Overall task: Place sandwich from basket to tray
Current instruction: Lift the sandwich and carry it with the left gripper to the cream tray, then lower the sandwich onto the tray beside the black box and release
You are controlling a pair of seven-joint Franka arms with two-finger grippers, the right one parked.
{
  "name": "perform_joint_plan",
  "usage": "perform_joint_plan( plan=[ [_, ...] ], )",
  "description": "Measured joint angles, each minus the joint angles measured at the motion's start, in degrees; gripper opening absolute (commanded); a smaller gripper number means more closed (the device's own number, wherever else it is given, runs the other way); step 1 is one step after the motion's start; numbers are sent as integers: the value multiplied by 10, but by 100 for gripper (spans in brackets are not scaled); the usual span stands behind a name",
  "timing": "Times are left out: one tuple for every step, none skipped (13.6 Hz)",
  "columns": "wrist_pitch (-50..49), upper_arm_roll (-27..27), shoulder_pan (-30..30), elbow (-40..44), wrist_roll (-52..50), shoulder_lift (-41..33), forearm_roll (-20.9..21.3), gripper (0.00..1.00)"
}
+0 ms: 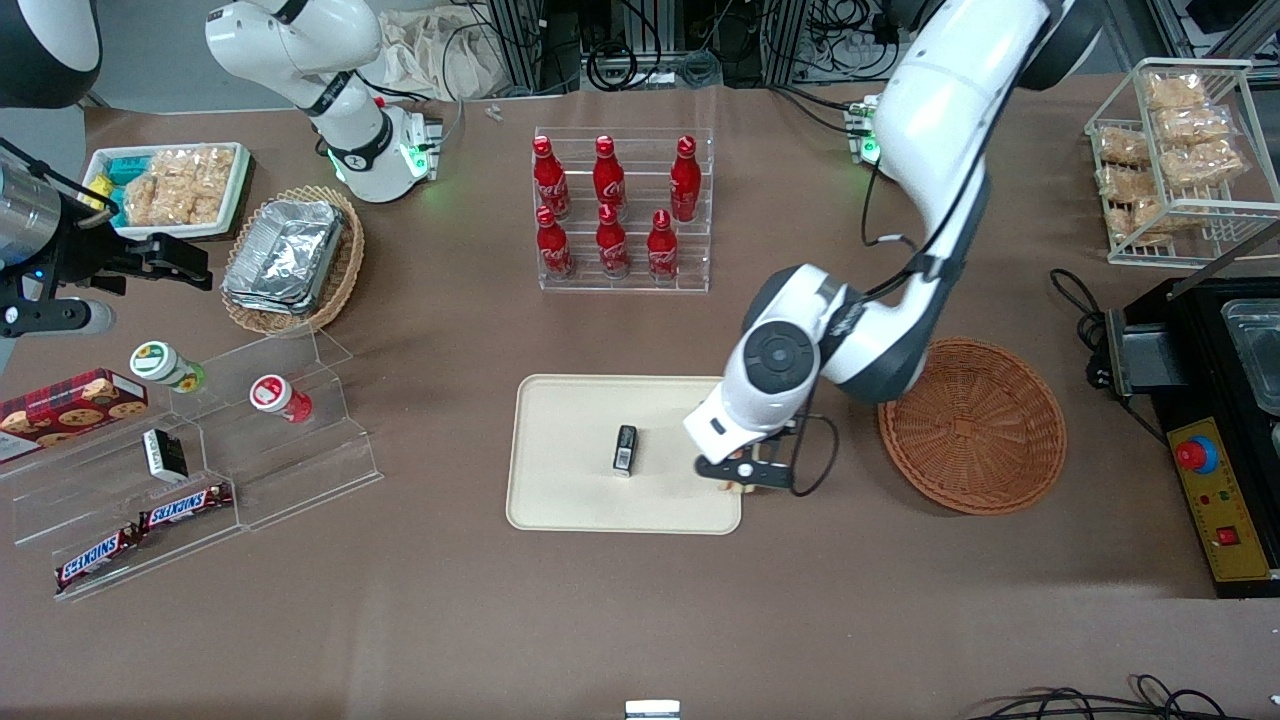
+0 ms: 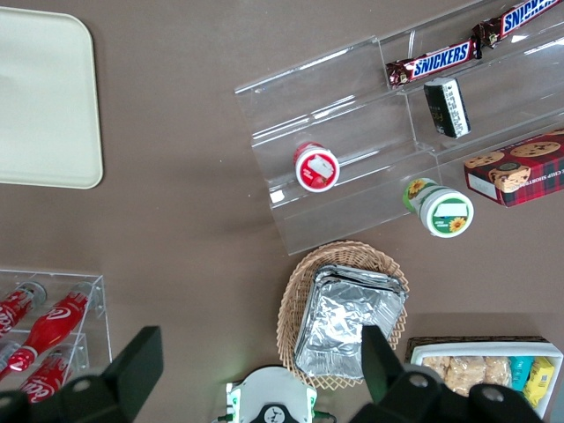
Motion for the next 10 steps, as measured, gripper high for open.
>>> perform_joint_plan(
  plan=[
    [14, 0, -17, 5, -5, 22, 0, 0],
    [20, 0, -29, 6, -9, 34, 0, 0],
    [25, 1, -37, 7, -12, 44, 0, 0],
    [32, 1, -40, 7, -13, 52, 1, 0],
    [41, 2, -41, 7, -13, 59, 1, 0],
    [49, 4, -40, 7, -13, 65, 1, 0],
    [50, 5, -39, 9, -13, 66, 1, 0],
    [50, 6, -38, 12, -13, 66, 1, 0],
    [51, 10, -37, 14, -13, 66, 1, 0],
    [52, 12, -34, 16, -13, 66, 1, 0]
  ],
)
